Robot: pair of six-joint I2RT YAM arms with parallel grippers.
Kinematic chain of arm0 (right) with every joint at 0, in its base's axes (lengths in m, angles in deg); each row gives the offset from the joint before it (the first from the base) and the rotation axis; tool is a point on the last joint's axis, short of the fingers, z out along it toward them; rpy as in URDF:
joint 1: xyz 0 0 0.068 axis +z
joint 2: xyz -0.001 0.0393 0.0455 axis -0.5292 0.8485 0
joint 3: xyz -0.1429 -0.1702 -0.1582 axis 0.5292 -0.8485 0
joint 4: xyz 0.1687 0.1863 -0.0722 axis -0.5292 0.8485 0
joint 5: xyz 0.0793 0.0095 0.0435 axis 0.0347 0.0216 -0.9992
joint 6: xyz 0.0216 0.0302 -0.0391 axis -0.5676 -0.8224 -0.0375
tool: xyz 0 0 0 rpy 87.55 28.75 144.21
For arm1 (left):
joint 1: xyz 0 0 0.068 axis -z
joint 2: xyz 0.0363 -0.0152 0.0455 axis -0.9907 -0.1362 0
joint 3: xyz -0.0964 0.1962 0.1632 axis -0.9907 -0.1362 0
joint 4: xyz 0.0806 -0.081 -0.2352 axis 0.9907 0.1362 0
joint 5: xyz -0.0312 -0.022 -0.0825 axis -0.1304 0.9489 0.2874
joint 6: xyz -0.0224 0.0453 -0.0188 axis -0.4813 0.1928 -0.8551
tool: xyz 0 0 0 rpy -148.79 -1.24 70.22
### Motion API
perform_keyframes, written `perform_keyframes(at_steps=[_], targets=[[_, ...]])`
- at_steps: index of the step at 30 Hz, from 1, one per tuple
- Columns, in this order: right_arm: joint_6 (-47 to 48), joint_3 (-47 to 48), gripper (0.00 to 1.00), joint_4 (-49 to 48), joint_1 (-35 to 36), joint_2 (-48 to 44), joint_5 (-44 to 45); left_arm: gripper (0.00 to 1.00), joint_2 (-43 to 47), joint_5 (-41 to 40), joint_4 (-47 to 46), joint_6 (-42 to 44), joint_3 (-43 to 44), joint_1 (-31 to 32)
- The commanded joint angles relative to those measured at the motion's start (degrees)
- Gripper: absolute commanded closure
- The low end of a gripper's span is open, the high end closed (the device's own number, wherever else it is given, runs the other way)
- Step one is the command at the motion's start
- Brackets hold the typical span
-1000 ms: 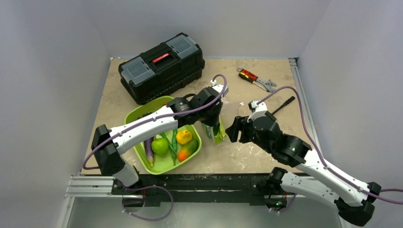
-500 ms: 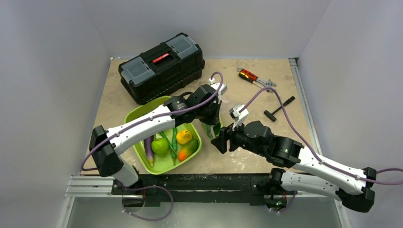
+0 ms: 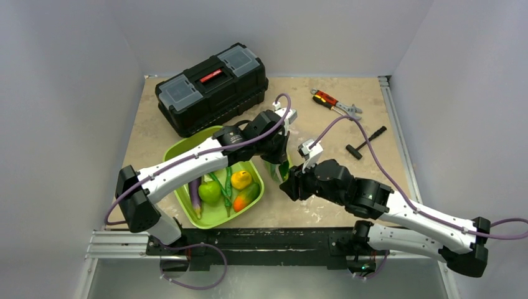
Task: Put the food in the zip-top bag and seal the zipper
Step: Adjust the zipper food storage bag at the center of the board.
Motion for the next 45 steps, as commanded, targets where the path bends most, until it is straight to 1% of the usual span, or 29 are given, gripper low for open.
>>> perform_keyframes(at_steps=[1, 3, 5, 9, 11, 14, 16, 18, 24, 27, 28, 30, 32, 33, 35, 36, 37, 38, 40, 42, 43, 45], targets=[[-2.47, -1.11, 0.64, 1.21, 0.10, -1.34, 2.97, 1.00, 3.01, 0.57, -1.75, 0.13, 0.09, -0.37], [-3.08, -2.44, 0.71, 0.37, 0.11, -2.20, 3.69, 1.00, 3.17, 0.57, -1.70, 0.17, 0.04, -0.37], [-3.92, -3.28, 0.74, -0.21, 0.11, -2.39, 3.68, 1.00, 3.24, 0.66, -1.65, 0.18, 0.00, -0.40], [-4.77, -3.93, 0.87, -1.73, 0.11, -1.98, 5.35, 1.00, 3.25, 1.45, -1.68, 0.15, 0.00, -0.31], [-4.69, -4.63, 0.99, -3.97, 0.13, -1.48, 5.75, 1.00, 3.36, 1.62, -1.85, 0.05, -0.28, -0.37], [-4.86, -6.02, 1.00, -7.70, 0.09, -0.47, 7.16, 1.00, 3.67, 4.96, -2.69, -0.14, -0.95, -0.35], [-4.88, -8.47, 1.00, -12.59, 0.09, 0.03, 8.79, 1.00, 4.18, 6.83, -3.58, -0.54, -1.77, -0.35], [-4.77, -10.89, 1.00, -20.09, 0.09, 0.62, 10.59, 1.00, 4.82, 9.11, -5.47, -1.21, -2.95, -0.36], [-6.39, -20.30, 1.00, -35.51, 0.07, 2.13, 21.66, 1.00, 7.44, 14.51, -10.14, -4.73, -6.31, -0.38], [-4.00, -24.28, 1.00, -46.81, 0.11, 3.48, 18.86, 1.00, 8.11, 15.82, -12.37, -6.27, -7.79, -0.37], [-2.80, -24.61, 1.00, -49.27, 0.05, 4.78, 17.81, 1.00, 8.13, 15.98, -12.64, -6.67, -8.02, -0.38], [-1.54, -23.89, 1.00, -50.93, 0.08, 7.09, 15.63, 1.00, 8.20, 16.06, -13.19, -7.23, -8.53, -0.38], [-0.33, -24.53, 1.00, -54.81, 0.03, 8.24, 10.56, 1.00, 8.17, 15.92, -13.91, -7.67, -8.97, -0.38], [0.28, -24.35, 1.00, -54.76, 0.08, 8.42, 9.73, 1.00, 8.09, 15.66, -13.78, -7.69, -8.92, -0.33], [-0.66, -23.90, 1.00, -50.69, 0.09, 6.08, 8.76, 1.00, 8.17, 14.19, -12.83, -7.63, -8.73, -0.46], [-1.83, -24.11, 0.97, -48.52, 0.08, 4.09, 8.84, 1.00, 8.40, 13.19, -12.22, -7.45, -8.77, -0.46], [-3.13, -23.95, 0.89, -45.27, 0.08, 2.34, 9.32, 1.00, 8.66, 11.94, -11.87, -7.24, -8.98, -0.53], [-4.69, -23.29, 0.88, -40.98, 0.05, 0.54, 10.21, 1.00, 8.99, 11.04, -11.75, -7.05, -9.42, -0.66], [-8.34, -20.06, 0.86, -28.73, 0.13, -2.09, 13.66, 1.00, 9.47, 9.75, -11.27, -6.84, -10.31, -1.23], [-10.89, -16.68, 0.75, -18.37, 0.09, -3.50, 15.08, 1.00, 9.70, 8.76, -11.23, -6.53, -11.20, -1.93], [-13.35, -14.08, 0.68, -11.41, 0.08, -3.66, 15.62, 1.00, 9.55, 8.69, -11.17, -6.26, -11.38, -2.50], [-15.18, -11.08, 0.61, -4.68, 0.08, -4.24, 15.61, 1.00, 8.81, 8.64, -10.54, -5.59, -11.06, -3.35]])
